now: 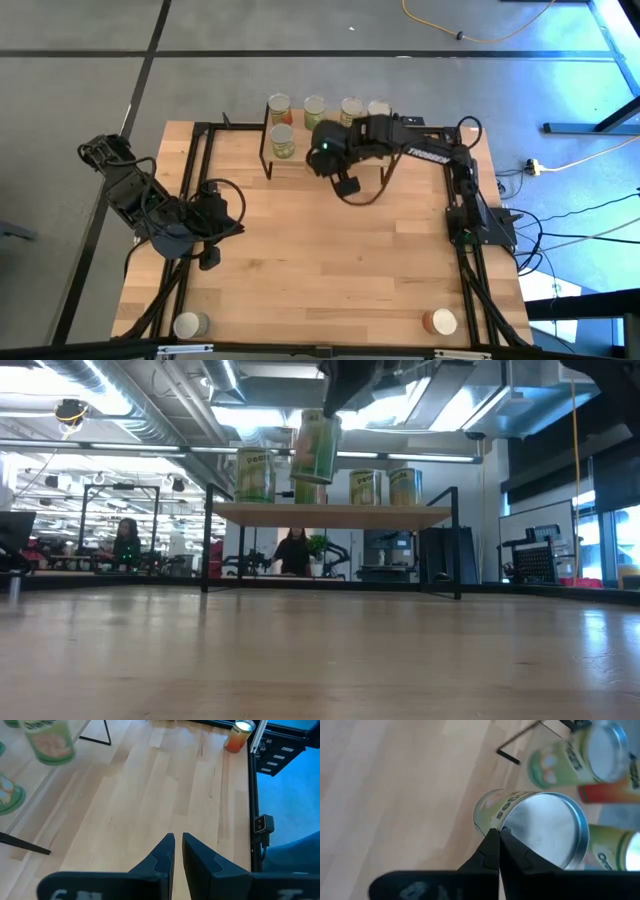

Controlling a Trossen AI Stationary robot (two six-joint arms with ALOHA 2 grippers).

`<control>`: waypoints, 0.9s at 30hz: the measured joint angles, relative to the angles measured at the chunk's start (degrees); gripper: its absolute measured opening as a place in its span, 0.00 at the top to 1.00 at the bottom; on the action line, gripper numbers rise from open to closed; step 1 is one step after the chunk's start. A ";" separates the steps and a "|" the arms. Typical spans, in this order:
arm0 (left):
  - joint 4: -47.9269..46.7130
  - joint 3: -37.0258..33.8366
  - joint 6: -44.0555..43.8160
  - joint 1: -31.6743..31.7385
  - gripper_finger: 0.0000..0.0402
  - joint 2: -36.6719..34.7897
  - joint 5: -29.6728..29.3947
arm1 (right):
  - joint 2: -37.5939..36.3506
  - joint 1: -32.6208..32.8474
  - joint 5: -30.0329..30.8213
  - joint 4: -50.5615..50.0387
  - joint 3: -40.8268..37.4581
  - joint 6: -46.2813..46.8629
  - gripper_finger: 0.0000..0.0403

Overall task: Pick and place cans onto a shelf
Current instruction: Put the canned oranges on the shelf

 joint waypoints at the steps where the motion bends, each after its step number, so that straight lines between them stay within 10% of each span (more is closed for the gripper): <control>1: -0.04 0.00 -0.10 -0.02 0.93 0.00 0.04 | 0.00 -0.90 -0.32 0.27 0.00 -0.04 1.00; 27: -0.06 0.00 -0.38 0.05 0.93 -0.02 -1.46 | 3.82 -7.33 0.49 2.84 0.00 -9.17 0.98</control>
